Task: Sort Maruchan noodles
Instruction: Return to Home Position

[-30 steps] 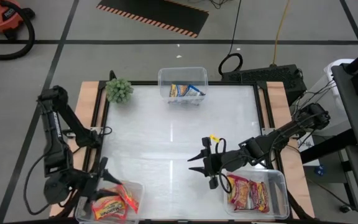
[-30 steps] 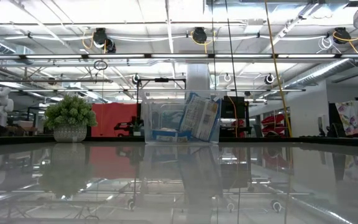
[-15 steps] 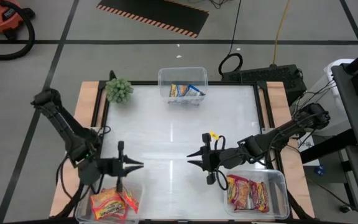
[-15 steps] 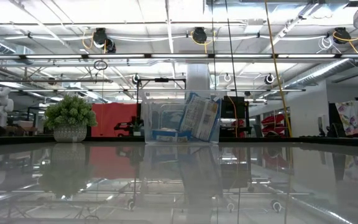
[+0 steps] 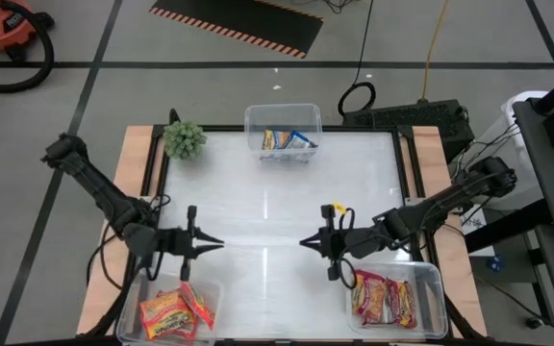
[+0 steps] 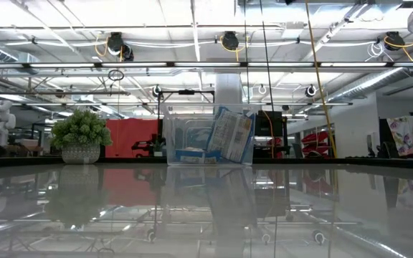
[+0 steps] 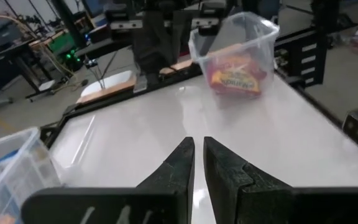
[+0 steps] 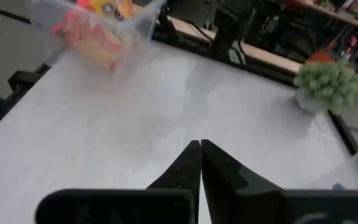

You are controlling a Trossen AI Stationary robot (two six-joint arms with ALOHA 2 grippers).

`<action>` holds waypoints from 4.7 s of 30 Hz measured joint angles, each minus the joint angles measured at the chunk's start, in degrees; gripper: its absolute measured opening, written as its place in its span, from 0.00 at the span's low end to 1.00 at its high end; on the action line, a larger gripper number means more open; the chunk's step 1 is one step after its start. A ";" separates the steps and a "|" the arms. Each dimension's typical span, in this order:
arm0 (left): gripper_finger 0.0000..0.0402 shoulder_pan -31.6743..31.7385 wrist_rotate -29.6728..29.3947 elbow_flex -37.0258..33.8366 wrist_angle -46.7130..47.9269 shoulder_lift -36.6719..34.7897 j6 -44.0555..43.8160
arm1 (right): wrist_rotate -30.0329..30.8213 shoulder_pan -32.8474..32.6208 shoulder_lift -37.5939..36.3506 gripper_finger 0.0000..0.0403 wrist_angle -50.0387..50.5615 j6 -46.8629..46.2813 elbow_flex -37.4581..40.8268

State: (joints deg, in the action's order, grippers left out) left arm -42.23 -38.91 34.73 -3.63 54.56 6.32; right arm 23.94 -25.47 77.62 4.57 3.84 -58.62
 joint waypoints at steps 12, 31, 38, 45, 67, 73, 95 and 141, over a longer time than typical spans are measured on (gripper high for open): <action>0.10 0.21 0.61 -16.37 -7.05 -18.57 -0.20 | 0.00 1.86 -17.42 0.00 -15.54 -1.20 21.80; 0.10 9.55 7.93 -34.17 -10.94 -37.81 1.49 | -0.22 8.57 -39.14 0.00 -25.47 0.12 46.18; 0.10 14.96 12.20 -34.17 -8.57 -38.23 -0.84 | -0.24 10.12 -43.36 0.00 -30.03 0.32 52.15; 0.10 19.18 15.51 -34.17 -6.12 -38.20 -4.60 | -0.52 10.16 -48.10 0.00 -28.65 0.30 52.86; 0.10 20.09 16.53 -34.11 -4.08 -39.89 -3.68 | -4.68 10.14 -57.13 0.00 -19.23 -1.19 53.16; 0.10 22.54 16.56 -34.08 -0.09 -41.92 -3.88 | -4.58 10.14 -57.22 0.00 -23.68 -1.92 56.23; 0.10 30.35 16.98 -34.08 -0.29 -43.45 -8.19 | -3.17 10.91 -66.02 0.00 -19.09 0.07 56.91; 0.10 30.33 14.77 -34.11 -0.51 -43.38 -5.15 | -21.05 26.64 -76.32 0.00 -5.56 -5.12 57.02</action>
State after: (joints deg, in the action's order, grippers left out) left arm -11.90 -24.14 0.62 -4.14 11.18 1.17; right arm 2.90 1.17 1.30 -0.99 -1.28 -1.61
